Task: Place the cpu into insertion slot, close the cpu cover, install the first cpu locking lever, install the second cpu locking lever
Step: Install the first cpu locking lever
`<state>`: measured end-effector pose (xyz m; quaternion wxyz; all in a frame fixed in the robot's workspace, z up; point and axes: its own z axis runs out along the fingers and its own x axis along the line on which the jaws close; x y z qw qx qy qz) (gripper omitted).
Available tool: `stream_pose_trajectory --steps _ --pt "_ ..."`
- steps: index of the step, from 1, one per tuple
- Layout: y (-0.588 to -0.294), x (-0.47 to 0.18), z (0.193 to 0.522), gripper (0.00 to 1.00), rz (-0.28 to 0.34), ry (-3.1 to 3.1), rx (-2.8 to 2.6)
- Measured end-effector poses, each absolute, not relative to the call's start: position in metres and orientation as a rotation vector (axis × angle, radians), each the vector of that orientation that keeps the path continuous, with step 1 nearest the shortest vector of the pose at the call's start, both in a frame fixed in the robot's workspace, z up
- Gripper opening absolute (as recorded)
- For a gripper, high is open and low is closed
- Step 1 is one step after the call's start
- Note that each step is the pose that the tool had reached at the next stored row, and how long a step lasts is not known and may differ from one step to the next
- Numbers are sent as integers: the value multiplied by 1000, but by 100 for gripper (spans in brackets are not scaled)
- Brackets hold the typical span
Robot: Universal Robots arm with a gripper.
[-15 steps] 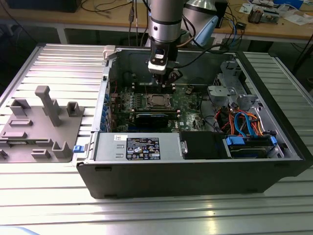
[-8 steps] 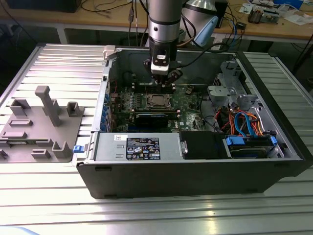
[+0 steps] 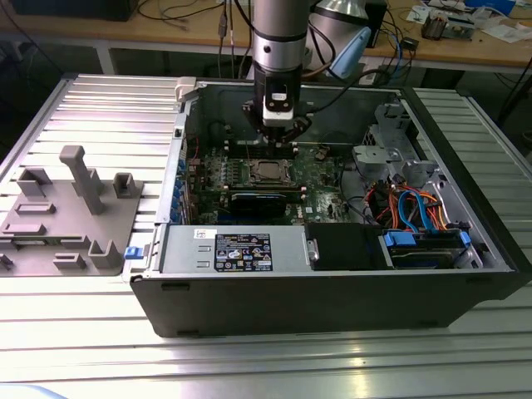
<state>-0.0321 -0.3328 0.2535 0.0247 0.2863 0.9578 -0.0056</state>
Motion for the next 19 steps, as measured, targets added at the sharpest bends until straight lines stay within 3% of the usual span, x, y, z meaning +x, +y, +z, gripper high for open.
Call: stream_pose_trajectory --steps 19 --pt "-333 -31 256 11 -22 3077 533"
